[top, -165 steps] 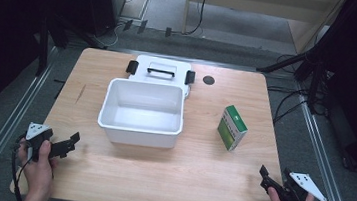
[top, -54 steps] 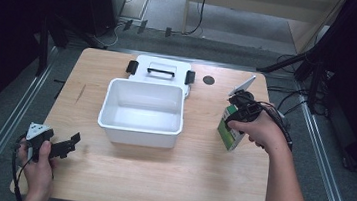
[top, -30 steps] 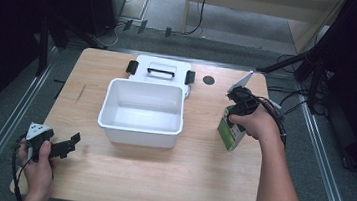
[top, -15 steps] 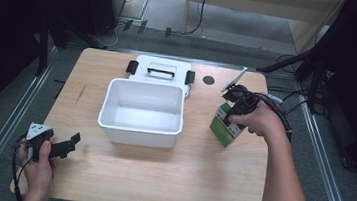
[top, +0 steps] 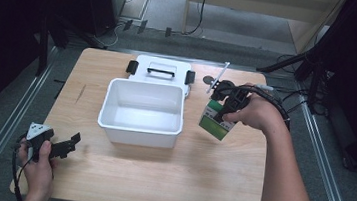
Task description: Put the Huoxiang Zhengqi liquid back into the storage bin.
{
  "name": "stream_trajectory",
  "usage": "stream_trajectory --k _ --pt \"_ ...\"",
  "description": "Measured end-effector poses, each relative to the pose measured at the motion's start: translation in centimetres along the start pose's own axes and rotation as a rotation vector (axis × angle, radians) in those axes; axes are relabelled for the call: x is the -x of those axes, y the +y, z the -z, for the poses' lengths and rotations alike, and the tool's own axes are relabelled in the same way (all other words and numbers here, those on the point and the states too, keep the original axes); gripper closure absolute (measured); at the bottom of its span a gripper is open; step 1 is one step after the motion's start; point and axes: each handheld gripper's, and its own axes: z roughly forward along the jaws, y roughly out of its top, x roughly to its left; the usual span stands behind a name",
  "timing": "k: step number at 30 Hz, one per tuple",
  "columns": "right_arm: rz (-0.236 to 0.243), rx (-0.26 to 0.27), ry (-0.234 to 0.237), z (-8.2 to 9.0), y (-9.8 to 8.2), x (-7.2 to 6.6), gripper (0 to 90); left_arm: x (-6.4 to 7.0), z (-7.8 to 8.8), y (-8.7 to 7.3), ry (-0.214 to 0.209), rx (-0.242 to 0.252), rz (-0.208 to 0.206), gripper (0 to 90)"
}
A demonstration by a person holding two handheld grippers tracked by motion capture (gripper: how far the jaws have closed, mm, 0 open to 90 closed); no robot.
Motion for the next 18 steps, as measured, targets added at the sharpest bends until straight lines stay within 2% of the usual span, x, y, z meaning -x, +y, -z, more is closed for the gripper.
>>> stream_trajectory --k 3,6,11,18 --pt "0.023 0.022 -0.004 1.0 0.4 -0.2 64.6 0.0 0.0 0.0 0.002 -0.001 -0.001 0.6" --pt "0.028 0.026 -0.006 1.5 0.6 -0.3 64.6 0.0 0.0 0.0 0.002 -0.002 -0.002 0.6" --pt "0.067 0.027 -0.022 2.3 1.0 -0.5 64.6 0.0 0.0 0.0 0.001 -0.002 -0.001 0.6" --pt "0.055 0.062 -0.025 4.0 1.4 -0.3 64.6 0.0 0.0 0.0 0.001 -0.002 -0.001 0.6"
